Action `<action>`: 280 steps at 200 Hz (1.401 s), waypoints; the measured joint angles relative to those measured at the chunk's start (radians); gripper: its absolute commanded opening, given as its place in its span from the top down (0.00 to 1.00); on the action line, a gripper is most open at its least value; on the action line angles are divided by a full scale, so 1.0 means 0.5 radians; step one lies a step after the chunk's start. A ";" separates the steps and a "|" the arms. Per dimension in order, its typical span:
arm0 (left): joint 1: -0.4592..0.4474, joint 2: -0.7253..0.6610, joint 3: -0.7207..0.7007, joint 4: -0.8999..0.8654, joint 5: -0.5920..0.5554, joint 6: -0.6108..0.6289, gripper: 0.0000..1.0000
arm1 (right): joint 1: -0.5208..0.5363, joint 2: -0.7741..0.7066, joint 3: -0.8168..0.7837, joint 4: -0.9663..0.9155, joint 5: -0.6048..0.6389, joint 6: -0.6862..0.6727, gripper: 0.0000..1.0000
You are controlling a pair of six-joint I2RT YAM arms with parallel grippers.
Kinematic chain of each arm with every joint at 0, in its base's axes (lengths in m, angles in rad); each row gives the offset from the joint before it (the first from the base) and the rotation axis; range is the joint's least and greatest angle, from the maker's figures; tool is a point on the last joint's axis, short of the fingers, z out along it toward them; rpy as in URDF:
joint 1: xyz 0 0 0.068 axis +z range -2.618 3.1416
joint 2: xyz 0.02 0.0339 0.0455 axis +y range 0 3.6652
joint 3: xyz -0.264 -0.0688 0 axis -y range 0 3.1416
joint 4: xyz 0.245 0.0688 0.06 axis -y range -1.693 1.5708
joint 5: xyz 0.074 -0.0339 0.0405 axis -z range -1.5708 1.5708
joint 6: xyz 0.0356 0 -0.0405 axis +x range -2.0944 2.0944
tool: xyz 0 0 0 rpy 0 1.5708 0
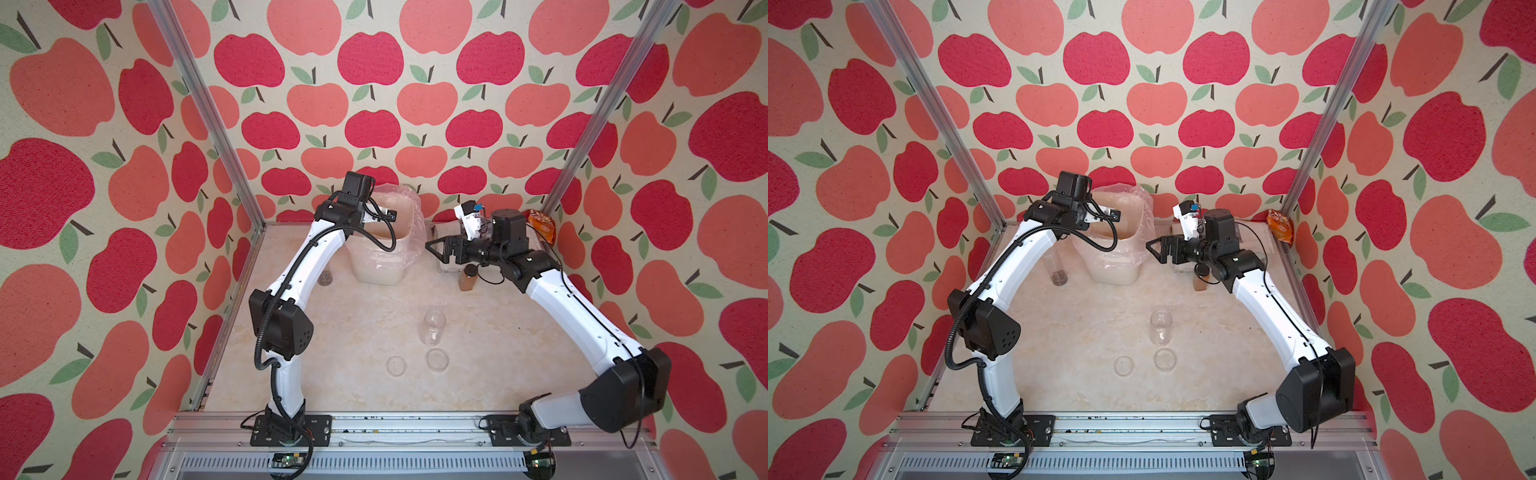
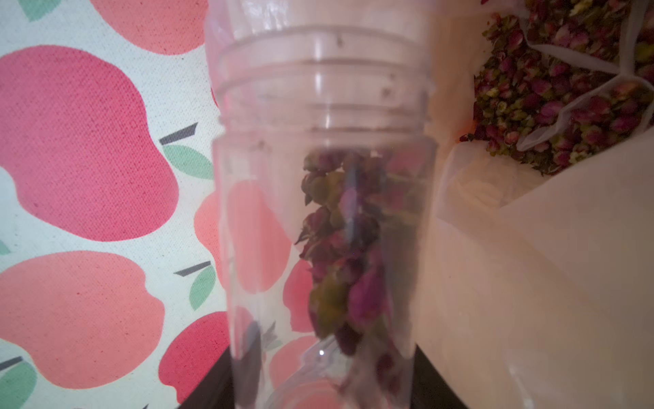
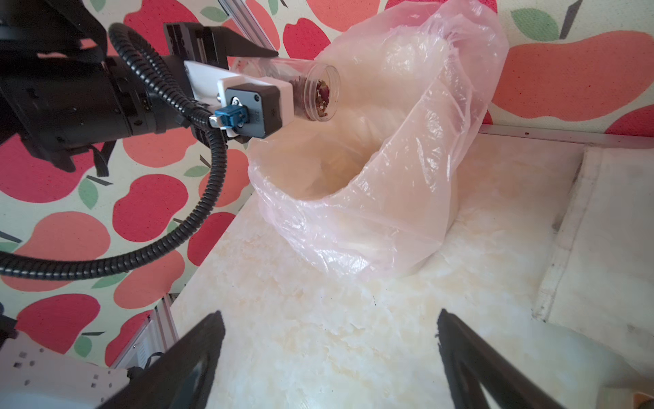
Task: Empty the moldy dried flower tea in the jars
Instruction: Pour the moldy dried flower tea into the trash bin, then adjust the jar.
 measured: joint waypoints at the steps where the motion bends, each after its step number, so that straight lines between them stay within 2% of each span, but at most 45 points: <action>1: 0.002 -0.003 -0.003 0.000 0.008 -0.003 1.00 | -0.002 0.006 0.004 0.010 -0.004 0.011 0.05; 62: 0.174 -0.297 -0.140 0.035 0.630 -0.393 1.00 | -0.020 0.396 0.362 0.394 -0.334 0.553 0.19; 125: 0.253 -0.365 -0.433 0.185 1.095 -0.568 1.00 | 0.024 0.636 0.713 0.455 -0.473 0.755 0.24; 213: 0.259 -0.381 -0.568 0.341 1.206 -0.581 1.00 | 0.174 0.946 1.358 -0.013 -0.461 0.645 0.36; 280: 0.259 -0.407 -0.632 0.418 1.205 -0.558 1.00 | 0.243 1.141 1.563 -0.191 -0.440 0.672 0.49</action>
